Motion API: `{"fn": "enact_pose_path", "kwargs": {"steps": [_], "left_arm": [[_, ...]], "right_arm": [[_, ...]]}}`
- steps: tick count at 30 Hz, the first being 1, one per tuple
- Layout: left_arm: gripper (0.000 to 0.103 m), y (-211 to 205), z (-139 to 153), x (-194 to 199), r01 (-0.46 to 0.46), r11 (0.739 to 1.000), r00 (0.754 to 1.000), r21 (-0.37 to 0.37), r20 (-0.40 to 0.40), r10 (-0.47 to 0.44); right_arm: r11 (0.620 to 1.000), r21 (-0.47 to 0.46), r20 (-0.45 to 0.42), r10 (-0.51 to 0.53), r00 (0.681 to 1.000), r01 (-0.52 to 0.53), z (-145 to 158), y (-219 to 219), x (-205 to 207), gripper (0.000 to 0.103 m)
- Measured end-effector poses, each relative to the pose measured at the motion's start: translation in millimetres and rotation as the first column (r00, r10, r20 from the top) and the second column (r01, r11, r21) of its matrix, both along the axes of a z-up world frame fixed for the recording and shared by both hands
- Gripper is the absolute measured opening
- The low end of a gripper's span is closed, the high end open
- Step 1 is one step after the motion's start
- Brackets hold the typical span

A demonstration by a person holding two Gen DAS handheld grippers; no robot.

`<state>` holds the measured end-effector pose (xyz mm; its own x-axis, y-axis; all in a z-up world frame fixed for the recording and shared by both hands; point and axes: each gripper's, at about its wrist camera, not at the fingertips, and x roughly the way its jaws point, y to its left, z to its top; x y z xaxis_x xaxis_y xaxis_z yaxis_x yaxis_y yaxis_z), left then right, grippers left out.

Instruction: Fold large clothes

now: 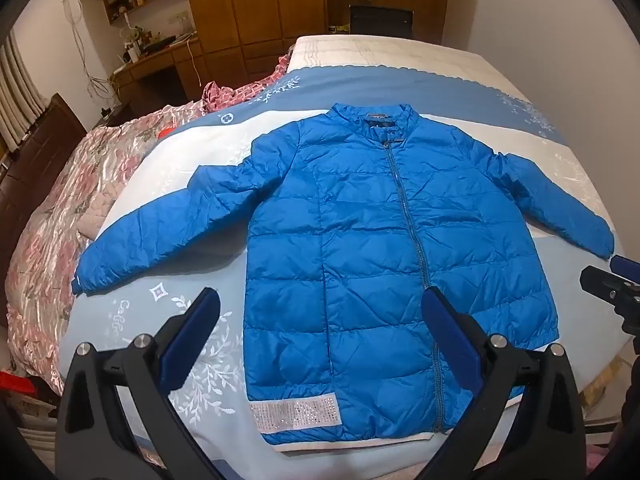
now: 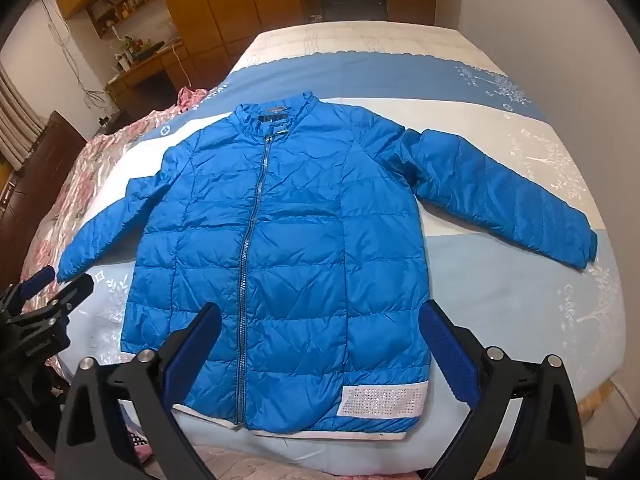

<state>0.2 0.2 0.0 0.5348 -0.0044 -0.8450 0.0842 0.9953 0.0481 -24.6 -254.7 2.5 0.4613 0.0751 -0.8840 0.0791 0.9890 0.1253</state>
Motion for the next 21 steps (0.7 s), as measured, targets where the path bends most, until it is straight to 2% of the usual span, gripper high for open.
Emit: {"fn": "enact_pose_path", "kwargs": {"steps": [21], "left_arm": [[0.1,0.5,1.3,2.3,0.002,1.0,1.0,0.004,0.009,-0.002]], "right_arm": [[1.0,0.004,0.007,-0.01,1.0,0.01,-1.4,0.1,0.5,0.099]]}}
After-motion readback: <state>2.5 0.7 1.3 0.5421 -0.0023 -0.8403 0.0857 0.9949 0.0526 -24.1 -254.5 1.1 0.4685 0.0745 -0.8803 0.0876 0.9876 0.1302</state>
